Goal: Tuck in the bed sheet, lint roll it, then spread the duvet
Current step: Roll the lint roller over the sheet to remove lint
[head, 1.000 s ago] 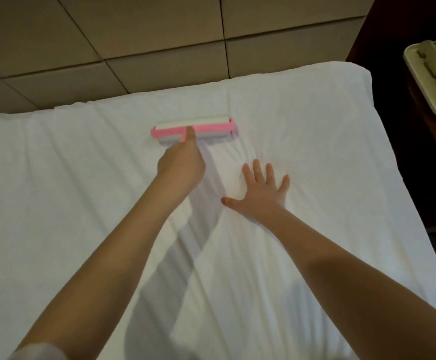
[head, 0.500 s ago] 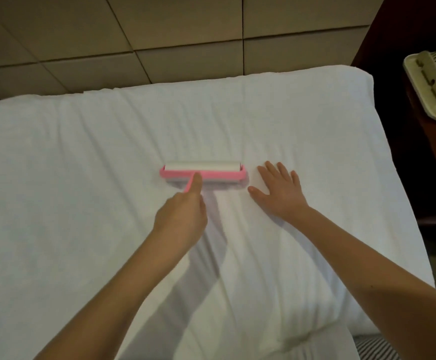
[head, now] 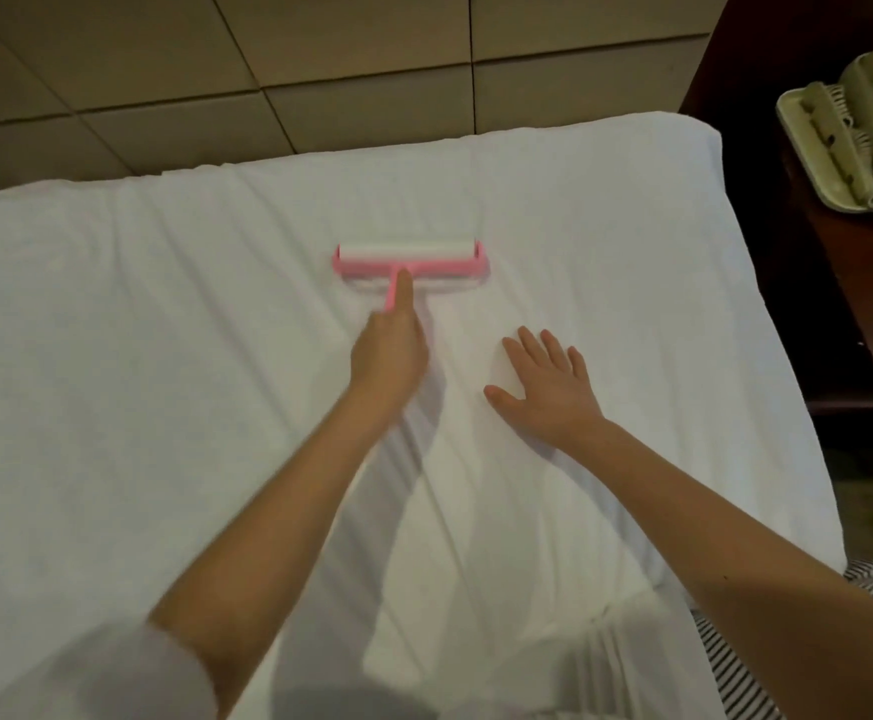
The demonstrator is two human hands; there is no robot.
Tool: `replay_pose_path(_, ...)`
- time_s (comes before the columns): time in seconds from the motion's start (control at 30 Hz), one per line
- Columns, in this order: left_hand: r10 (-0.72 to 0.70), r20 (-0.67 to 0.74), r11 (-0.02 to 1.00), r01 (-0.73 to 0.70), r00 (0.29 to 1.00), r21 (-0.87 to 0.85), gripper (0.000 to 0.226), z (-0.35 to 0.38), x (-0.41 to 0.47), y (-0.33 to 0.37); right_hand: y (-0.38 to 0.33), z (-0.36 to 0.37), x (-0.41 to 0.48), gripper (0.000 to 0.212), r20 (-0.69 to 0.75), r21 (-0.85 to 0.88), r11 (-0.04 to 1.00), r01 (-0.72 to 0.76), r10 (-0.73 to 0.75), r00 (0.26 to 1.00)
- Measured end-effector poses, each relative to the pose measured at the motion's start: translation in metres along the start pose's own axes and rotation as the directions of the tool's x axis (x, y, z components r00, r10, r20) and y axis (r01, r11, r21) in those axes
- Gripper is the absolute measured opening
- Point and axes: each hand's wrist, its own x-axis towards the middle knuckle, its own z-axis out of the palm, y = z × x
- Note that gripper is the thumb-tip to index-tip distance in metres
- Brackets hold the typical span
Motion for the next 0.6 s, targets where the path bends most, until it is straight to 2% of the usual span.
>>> replay_pose_path(0.1,-0.043,0.082,0.998,0.039,0.996,0.054,0.063,0.005,-0.095,-0.018,0.003,0.003,-0.006,0.061,-0.020,-0.003,1.000,0.016,-0.016,1.000)
replay_pose_path(0.2,-0.068,0.128,0.991,0.053,0.989,0.120,0.060,-0.005,-0.130,-0.022,0.007,0.009,-0.019,0.054,-0.062,0.009,0.999,0.038,-0.037,0.997)
replay_pose_path(0.3,-0.023,0.089,0.994,0.014,0.996,0.104,0.058,-0.012,-0.084,-0.013,0.009,0.014,-0.030,0.054,-0.053,0.000,0.999,0.036,-0.036,0.998)
replay_pose_path(0.47,0.025,0.105,0.999,-0.022,0.994,-0.027,0.056,-0.020,0.035,0.016,0.010,0.019,-0.041,0.057,-0.028,-0.046,0.997,0.056,-0.058,0.998)
replay_pose_path(0.6,0.003,0.086,1.000,-0.003,0.996,-0.005,0.056,-0.017,0.019,0.026,0.012,0.023,-0.046,0.057,-0.034,-0.060,0.996,0.062,-0.064,0.997)
